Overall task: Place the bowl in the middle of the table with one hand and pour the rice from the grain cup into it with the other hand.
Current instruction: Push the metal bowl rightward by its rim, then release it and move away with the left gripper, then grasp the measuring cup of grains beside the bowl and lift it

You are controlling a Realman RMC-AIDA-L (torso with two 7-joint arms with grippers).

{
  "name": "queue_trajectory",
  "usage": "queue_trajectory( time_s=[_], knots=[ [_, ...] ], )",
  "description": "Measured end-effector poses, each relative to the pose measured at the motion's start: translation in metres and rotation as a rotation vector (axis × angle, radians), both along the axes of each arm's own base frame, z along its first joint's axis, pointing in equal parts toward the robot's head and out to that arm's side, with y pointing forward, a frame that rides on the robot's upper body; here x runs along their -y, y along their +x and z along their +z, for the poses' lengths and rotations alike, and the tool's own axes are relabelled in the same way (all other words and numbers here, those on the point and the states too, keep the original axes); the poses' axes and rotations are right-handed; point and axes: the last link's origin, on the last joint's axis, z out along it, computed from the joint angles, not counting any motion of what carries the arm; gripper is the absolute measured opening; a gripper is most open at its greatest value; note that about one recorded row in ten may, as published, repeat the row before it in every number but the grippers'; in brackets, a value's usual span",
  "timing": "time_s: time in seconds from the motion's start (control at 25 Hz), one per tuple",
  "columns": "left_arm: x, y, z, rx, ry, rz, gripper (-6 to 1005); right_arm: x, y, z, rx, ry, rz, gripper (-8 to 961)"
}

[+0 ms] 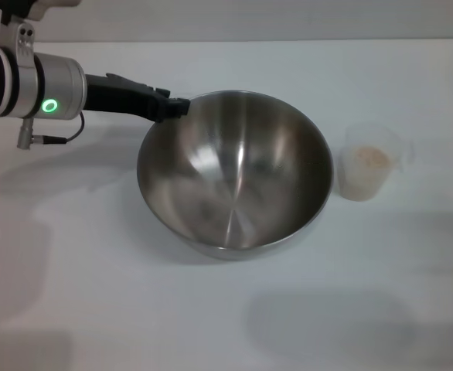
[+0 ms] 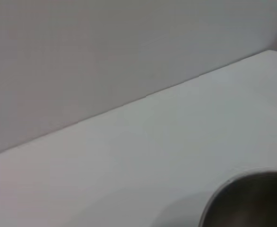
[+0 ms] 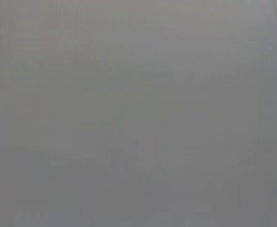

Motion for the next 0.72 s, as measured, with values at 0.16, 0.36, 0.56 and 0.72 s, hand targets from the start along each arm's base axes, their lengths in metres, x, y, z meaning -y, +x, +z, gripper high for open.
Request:
queue_trajectory(
  time_s=[0.16,0.36,0.56,0.72],
  knots=[
    [0.001,0.008,0.012,0.017,0.046,-0.056,345,0.001,0.000,-0.001,0.000,-0.004,0.000,841],
    [0.015,0.023,0.055,-0.028,0.287,-0.235,627,0.003,0.000,-0.001,0.001,-0.003,0.000,842],
    [0.031,0.025,0.072,-0.085,0.447,-0.311,775,0.008,0.001,0.000,0.008,0.000,0.000,841],
    [0.062,0.020,0.085,-0.174,0.757,-0.363,809,0.013,0.002,-0.003,0.019,-0.019,-0.002,842]
  ],
)
